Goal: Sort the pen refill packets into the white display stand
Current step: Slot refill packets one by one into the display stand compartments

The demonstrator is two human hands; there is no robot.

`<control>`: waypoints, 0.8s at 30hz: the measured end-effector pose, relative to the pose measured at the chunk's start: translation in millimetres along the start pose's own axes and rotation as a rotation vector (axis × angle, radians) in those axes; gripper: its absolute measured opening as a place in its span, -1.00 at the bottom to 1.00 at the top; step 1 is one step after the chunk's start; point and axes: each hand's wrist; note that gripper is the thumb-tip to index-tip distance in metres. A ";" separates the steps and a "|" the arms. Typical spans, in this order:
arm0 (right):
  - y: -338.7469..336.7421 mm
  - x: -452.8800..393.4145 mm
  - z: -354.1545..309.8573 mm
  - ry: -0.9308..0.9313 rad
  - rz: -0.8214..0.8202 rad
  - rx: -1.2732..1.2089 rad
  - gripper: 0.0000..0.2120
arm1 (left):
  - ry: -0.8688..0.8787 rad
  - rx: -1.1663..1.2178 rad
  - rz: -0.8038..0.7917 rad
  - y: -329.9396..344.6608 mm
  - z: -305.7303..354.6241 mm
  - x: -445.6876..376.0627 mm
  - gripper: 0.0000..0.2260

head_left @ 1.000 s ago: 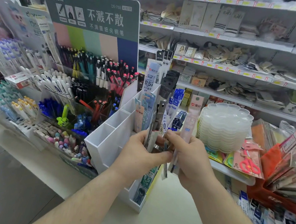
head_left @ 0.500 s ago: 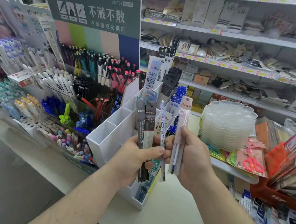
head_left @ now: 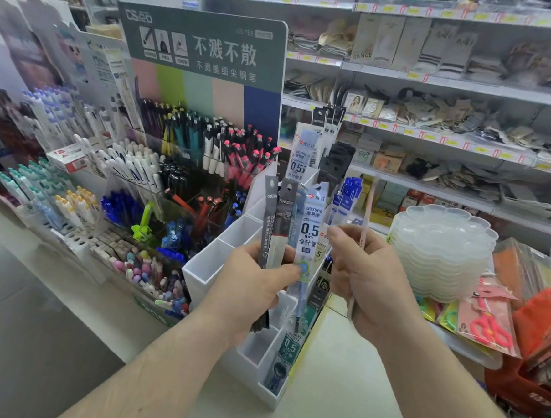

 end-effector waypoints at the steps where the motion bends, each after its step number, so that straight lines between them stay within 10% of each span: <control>1: 3.2 -2.4 -1.6 -0.011 -0.018 0.043 -0.87 | -0.004 -0.022 -0.006 -1.1 1.8 0.0 -0.84; 16: 28.1 -107.3 -72.4 -0.396 0.283 0.159 -0.79 | 0.011 0.258 0.067 -21.2 39.3 1.5 -0.87; 24: 38.4 -141.2 -43.1 -0.320 0.094 0.630 -0.76 | -0.011 0.253 0.043 -21.5 38.0 -0.5 -0.90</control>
Point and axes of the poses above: each hand's wrist, its own x-axis away from the middle knuckle, its own y-axis out of the palm, z = x × y, and after that the axes turned 5 degrees about -y, right-handed
